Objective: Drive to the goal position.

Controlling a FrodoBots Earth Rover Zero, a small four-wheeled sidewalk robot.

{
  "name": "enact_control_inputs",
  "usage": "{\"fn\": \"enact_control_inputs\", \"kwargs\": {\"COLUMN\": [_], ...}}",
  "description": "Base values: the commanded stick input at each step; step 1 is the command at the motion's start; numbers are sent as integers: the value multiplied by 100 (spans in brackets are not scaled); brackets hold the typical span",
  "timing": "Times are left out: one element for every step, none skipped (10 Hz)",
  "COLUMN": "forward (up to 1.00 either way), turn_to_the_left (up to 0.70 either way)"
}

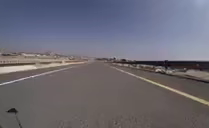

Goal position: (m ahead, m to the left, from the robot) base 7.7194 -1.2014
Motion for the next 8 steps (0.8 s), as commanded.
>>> {"fn": "enact_control_inputs", "kwargs": {"forward": [100, 100, 100, 100, 100, 100, 100, 100], "turn_to_the_left": [0, 0, 0, 0, 0, 0, 0, 0]}}
